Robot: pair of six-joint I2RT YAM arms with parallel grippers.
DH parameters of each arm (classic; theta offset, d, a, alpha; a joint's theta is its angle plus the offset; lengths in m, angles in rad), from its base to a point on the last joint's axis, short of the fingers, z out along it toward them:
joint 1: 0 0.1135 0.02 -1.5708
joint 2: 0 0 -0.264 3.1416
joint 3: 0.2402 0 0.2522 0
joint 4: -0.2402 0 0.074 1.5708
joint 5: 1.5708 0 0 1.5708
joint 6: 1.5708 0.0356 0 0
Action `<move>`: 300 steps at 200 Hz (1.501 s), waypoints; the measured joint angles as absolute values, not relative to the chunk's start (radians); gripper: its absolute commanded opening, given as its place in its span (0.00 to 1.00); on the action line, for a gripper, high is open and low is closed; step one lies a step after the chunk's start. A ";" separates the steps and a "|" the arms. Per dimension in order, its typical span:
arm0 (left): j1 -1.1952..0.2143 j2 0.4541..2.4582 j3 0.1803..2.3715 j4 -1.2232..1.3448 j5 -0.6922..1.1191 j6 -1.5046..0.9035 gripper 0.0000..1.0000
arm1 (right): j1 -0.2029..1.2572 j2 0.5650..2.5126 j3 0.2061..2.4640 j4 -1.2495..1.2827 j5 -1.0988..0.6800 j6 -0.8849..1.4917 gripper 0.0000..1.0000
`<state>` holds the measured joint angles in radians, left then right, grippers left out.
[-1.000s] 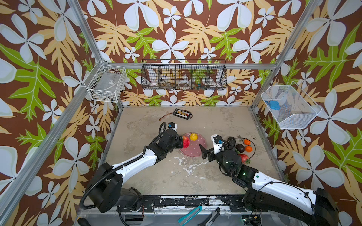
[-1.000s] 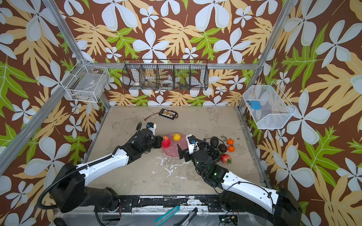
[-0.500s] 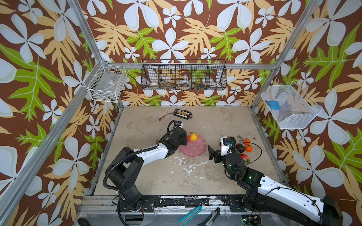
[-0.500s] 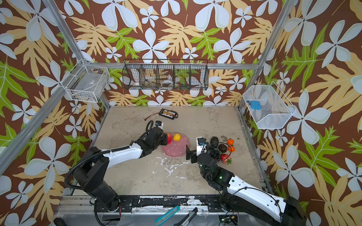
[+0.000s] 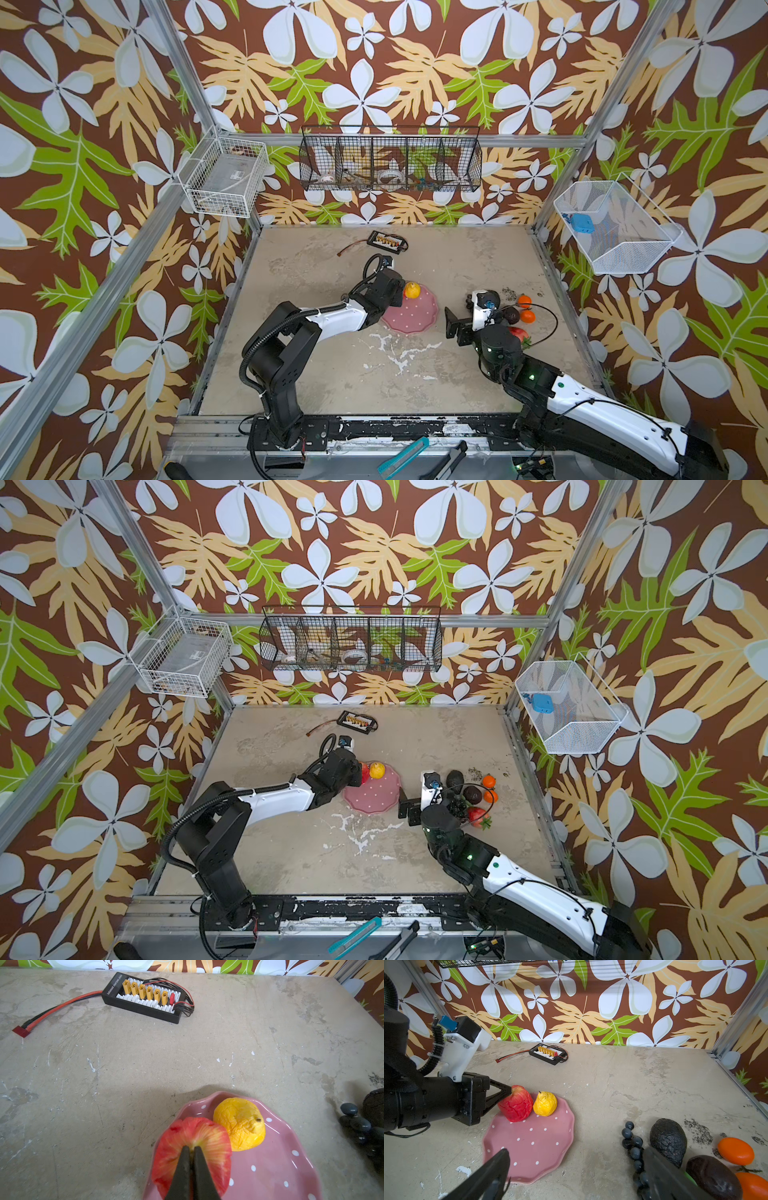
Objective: Arrange fruit in a fruit bowl
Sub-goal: Place the fruit in the fruit bowl.
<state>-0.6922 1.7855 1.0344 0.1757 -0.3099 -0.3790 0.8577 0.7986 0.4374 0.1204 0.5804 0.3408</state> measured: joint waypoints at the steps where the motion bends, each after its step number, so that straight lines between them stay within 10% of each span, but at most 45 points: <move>1: -0.692 1.787 1.035 0.176 -0.310 -0.379 0.00 | 0.857 0.799 0.437 0.120 0.580 0.341 1.00; 181: -0.692 1.686 1.050 0.123 -0.313 -0.401 0.42 | 0.855 0.817 0.452 0.094 0.574 0.362 1.00; 300: -0.693 1.038 0.459 0.214 -0.184 -0.600 0.75 | 0.519 0.973 0.598 -0.133 0.480 0.449 0.99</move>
<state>-0.6926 1.0382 0.4595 0.2138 -0.1837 -0.5999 0.5190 0.9733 0.5983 -0.1326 0.4805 0.4488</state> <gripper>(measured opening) 0.730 0.998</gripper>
